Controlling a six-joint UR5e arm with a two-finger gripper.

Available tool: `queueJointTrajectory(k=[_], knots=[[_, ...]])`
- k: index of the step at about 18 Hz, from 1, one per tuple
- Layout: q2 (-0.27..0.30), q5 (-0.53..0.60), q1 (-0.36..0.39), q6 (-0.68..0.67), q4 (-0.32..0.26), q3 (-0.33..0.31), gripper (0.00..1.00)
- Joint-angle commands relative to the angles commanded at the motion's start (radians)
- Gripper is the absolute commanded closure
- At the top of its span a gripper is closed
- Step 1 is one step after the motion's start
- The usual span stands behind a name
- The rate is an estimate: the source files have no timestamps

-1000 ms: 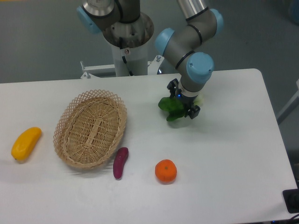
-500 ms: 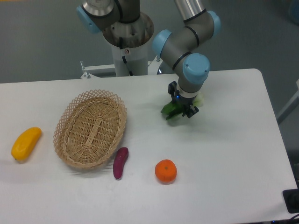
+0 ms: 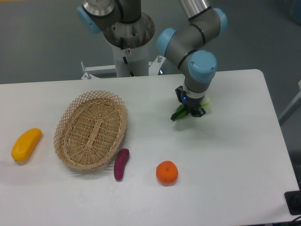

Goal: Pick up the green vegetable from the table
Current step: 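Lift the held bok choy up off the table and away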

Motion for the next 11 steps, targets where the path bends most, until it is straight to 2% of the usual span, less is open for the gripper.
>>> queueJointTrajectory(k=[4,11], knots=[[-0.018,-0.002,0.011,-0.060,-0.012,0.106,0.79],[-0.100,-0.009,0.029,-0.153,-0.015,0.273,0.79]])
